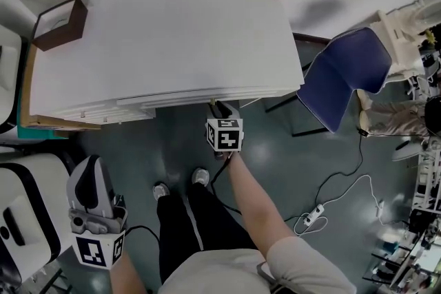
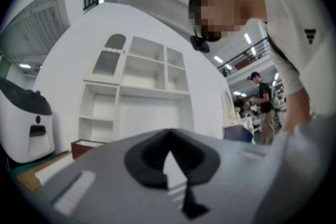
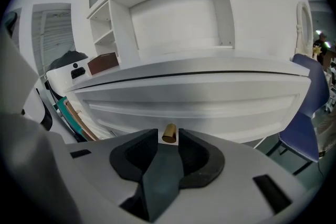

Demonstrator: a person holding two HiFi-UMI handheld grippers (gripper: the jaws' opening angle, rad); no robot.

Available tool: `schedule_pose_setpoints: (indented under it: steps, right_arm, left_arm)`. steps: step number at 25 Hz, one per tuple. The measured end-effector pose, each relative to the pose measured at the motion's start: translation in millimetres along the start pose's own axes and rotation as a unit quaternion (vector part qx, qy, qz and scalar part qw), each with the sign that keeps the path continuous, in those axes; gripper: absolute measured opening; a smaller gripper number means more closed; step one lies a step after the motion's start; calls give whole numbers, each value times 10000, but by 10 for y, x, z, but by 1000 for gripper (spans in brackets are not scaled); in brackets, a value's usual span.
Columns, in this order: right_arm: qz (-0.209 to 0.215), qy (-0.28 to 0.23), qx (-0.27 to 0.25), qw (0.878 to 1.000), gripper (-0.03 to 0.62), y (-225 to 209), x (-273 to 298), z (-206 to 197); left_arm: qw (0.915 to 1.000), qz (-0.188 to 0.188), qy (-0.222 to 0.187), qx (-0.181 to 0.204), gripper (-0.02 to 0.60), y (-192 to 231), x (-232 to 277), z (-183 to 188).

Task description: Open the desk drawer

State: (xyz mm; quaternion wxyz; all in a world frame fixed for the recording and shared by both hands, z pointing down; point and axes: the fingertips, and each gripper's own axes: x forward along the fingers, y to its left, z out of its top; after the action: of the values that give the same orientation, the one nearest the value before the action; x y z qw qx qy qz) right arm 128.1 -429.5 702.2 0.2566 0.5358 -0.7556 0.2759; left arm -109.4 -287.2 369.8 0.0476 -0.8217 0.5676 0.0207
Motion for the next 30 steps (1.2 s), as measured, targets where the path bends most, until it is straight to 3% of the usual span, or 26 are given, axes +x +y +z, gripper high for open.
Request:
schedule_pose_setpoints:
  steps: [3, 30]
  right_arm:
    - [-116, 40, -170, 9998, 82, -8, 36, 14]
    - [-333, 44, -52, 9994, 77, 107, -371, -400]
  left_arm:
    - [10000, 38, 33, 35, 6, 27, -7, 12]
    - [9992, -395, -1, 13, 6, -37, -263, 55]
